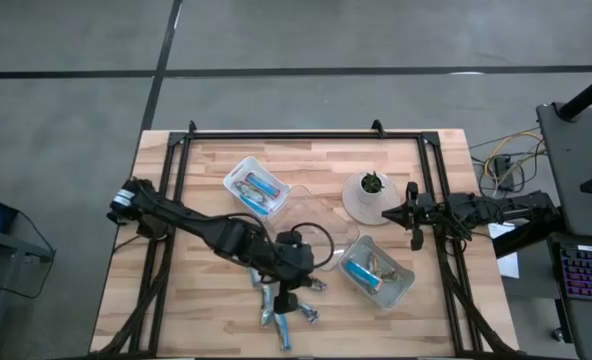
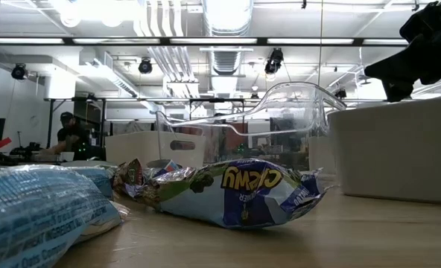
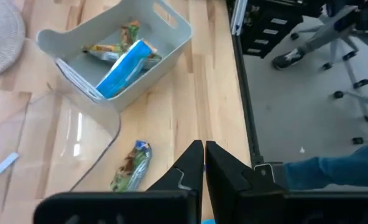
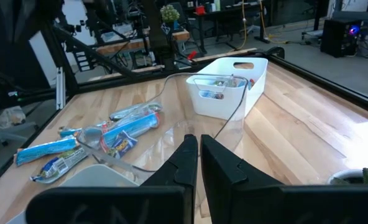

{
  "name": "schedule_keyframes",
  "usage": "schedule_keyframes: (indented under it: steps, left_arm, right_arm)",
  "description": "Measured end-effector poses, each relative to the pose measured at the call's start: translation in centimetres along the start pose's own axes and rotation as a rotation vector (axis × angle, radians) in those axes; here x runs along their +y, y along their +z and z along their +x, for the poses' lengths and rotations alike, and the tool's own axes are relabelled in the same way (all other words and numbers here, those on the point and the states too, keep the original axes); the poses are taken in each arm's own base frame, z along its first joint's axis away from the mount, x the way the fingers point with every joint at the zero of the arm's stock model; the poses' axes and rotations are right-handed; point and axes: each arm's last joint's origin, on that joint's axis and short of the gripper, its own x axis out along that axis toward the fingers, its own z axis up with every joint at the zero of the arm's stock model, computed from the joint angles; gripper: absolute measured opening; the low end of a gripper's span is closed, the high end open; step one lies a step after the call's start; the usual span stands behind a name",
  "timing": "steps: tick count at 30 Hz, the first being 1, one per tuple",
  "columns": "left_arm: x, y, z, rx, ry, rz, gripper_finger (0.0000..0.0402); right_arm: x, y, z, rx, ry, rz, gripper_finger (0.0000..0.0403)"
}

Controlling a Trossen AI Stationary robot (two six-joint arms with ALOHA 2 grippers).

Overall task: Pick and place Granola Bars by type
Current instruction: Put the blue granola bar into the transparent bin

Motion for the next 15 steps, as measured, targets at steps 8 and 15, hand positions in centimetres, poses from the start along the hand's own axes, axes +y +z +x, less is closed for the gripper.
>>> schedule_keyframes:
  steps: [8,15]
  left_arm:
    - [1.1,-2.9,-0.2,-0.077,-0.038,-0.002,0.0]
    - [1.8,-4.5,-0.9,-0.078,-0.027,0.0,0.0]
  right_arm:
    - [0.0,0.0,0.0,0.0,0.0,0.0,0.0013]
    - [0.0,0.0,0.0,0.0,0.0,0.0,0.0013]
